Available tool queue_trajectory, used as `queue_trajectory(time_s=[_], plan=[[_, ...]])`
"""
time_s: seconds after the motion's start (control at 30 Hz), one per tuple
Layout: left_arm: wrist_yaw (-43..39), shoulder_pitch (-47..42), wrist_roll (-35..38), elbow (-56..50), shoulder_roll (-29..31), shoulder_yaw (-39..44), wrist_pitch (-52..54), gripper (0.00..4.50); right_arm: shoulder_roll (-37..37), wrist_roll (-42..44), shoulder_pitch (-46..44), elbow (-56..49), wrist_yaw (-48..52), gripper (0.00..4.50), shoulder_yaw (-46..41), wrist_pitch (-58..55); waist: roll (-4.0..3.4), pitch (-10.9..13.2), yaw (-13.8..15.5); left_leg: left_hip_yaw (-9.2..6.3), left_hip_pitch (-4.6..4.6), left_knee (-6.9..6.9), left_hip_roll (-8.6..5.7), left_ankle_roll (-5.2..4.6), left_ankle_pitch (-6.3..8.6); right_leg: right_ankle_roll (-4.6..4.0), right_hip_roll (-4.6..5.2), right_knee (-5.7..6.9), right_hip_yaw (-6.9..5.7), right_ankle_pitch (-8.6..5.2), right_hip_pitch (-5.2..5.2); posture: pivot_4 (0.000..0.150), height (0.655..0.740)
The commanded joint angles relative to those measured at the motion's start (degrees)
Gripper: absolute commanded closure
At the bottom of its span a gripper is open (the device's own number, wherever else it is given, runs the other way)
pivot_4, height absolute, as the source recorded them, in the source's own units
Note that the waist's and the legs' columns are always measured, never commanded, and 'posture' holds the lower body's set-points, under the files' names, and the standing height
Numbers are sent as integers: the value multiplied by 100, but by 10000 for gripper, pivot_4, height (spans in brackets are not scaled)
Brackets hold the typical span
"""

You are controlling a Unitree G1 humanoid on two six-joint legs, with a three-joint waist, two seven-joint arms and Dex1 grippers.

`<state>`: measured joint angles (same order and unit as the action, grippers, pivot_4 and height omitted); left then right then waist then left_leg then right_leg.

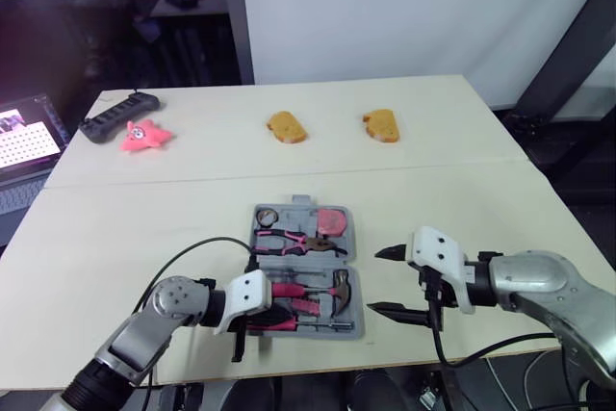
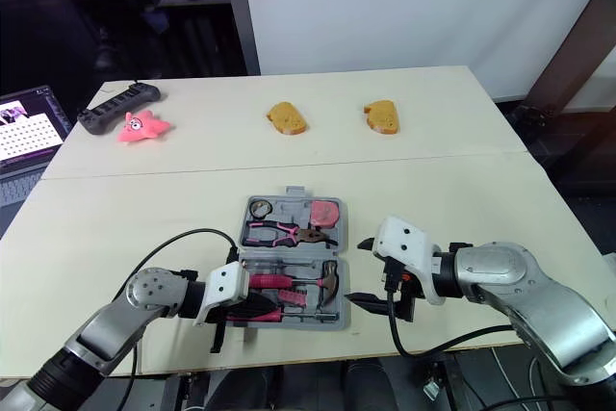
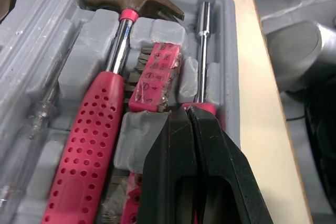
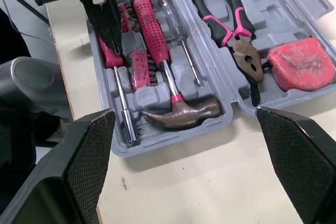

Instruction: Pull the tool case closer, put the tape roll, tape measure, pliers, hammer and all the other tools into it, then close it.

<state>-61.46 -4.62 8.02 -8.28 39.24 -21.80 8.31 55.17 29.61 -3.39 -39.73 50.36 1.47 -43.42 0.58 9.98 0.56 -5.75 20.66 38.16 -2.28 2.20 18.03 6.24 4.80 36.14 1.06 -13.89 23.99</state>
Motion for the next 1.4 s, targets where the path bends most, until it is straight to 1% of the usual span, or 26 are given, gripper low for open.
queue_trajectory(time_s=[0.03, 0.1, 0.2, 0.37, 0.47, 0.5, 0.63, 0.7, 0.77, 0.83, 0.9, 0.97, 1.0, 1.03, 1.17, 1.23, 1.27, 1.4], plan=[[0, 237, -453, 272, 216, -219, 42, 44595, 85, 27, -1, -140, -1, 0, -203, 17, -3, -2, -11, 2, -21, -5, 2, -4, 2, 0, -2, -3, 1, -1, -19, 1500, 7400], [7, 256, -526, 311, 237, -240, -37, 44595, 83, 23, -18, -130, -5, 0, -192, 17, -6, -5, -21, -1, -44, -5, 5, -16, 9, 0, -7, -10, -1, -3, -46, 1500, 7400], [35, 335, -712, 403, 291, -324, -242, 44595, 85, 14, -27, -138, -17, 0, -184, 17, -9, -8, -35, -3, -46, -5, 6, -16, 9, 1, -7, -11, 0, -3, -48, 1500, 7400], [70, 416, -646, 432, 243, -314, -240, 44595, 81, 13, -31, -146, -39, 0, -174, 11, -24, -27, -44, -4, -47, -6, 7, -18, 10, 1, -8, -11, 0, -4, -49, 1500, 7400], [85, 411, -413, 333, 170, -157, -195, 44595, 67, 10, -47, -129, -53, 0, -166, 24, -29, -32, -56, -6, -51, -6, 8, -19, 11, 2, -8, -11, 0, -4, -52, 1500, 7400], [72, 388, -313, 281, 150, -72, -204, 44595, 59, 10, -53, -113, -55, 0, -168, 32, -29, -32, -58, -8, -51, -6, 8, -20, 11, 2, -8, -11, 0, -4, -52, 1500, 7400], [-164, 247, 737, -290, 141, 637, 205, 44595, 5, -95, -74, 30, -105, 0, -88, 96, -21, -26, -111, -17, -44, -6, 9, -19, 11, 3, -8, -11, -2, -5, -49, 1500, 7400], [-383, 207, 1406, -573, 324, 1127, 647, 44595, -137, -161, -188, 182, -304, 0, 30, -38, -11, -20, -118, -23, -36, -5, 8, -19, 11, 3, -8, -10, -5, -5, -42, 1500, 7400], [-553, 199, 1857, -715, 556, 1521, 1054, 44595, -309, -279, -323, 406, -557, 0, 190, -231, -6, -17, -129, -37, -34, -4, 9, -19, 11, 2, -10, -8, -8, -5, -39, 1500, 7400], [-587, 146, 2034, -538, 742, 1812, 1357, 44595, -409, -587, -475, 711, -743, 0, 501, -298, -8, -16, -131, -36, -35, -4, 9, -19, 11, 2, -9, -8, -6, -5, -40, 1500, 7400], [-492, 22, 1939, -128, 786, 1949, 1432, 44595, -589, -788, -672, 1011, -922, 0, 738, -403, -11, -15, -131, -35, -34, -5, 6, -19, 11, 2, -9, -10, -6, -5, -39, 1500, 7400], [-329, -203, 1575, 545, 684, 1938, 1139, 45000, -907, -946, -954, 1398, -1178, 5099, 916, -596, -10, -14, -131, -33, -33, -4, 3, -19, 11, 2, -8, -11, -6, -5, -39, 1500, 7400], [-216, -396, 1437, 968, 562, 1905, 1059, 45000, -957, -1171, -1114, 1608, -1205, 8108, 1191, -610, -11, -13, -131, -34, -34, -4, 3, -18, 11, 1, -9, -10, -6, -4, -39, 1500, 7400], [-97, -578, 1255, 1355, 438, 1840, 900, 45000, -1009, -1361, -1256, 1817, -1240, 12024, 1414, -640, -13, -13, -130, -34, -32, -4, 3, -18, 10, 1, -9, -9, -6, -4, -36, 1500, 7400], [-16, -1002, 726, 2190, 113, 1596, 359, 45000, -1207, -1637, -1606, 2307, -1183, 31452, 1795, -628, -6, -11, -119, -34, -22, -4, -1, -12, 7, 1, -8, -10, -12, -3, -28, 1500, 7400], [118, -1313, 436, 2712, -160, 1424, 103, 45000, -1378, -1922, -1901, 2693, -1128, 41237, 2211, -589, -6, -11, -123, -35, -9, -5, -2, -12, 7, 1, -3, -7, -6, -2, -11, 1500, 7400], [142, -1407, 282, 2900, -239, 1329, -40, 45000, -1455, -2006, -1994, 2847, -1102, 44867, 2334, -577, -6, -11, -124, -31, -9, -5, -4, -11, 7, 2, -2, -6, -4, -1, -9, 1500, 7400], [155, -1523, -102, 3257, -588, 1006, -365, 45000, -1878, -2271, -2314, 3319, -983, 44867, 2749, -419, -9, -20, -134, -29, -5, -5, -3, -4, 3, -3, -3, 0, -1, 3, 5, 1500, 7400]])
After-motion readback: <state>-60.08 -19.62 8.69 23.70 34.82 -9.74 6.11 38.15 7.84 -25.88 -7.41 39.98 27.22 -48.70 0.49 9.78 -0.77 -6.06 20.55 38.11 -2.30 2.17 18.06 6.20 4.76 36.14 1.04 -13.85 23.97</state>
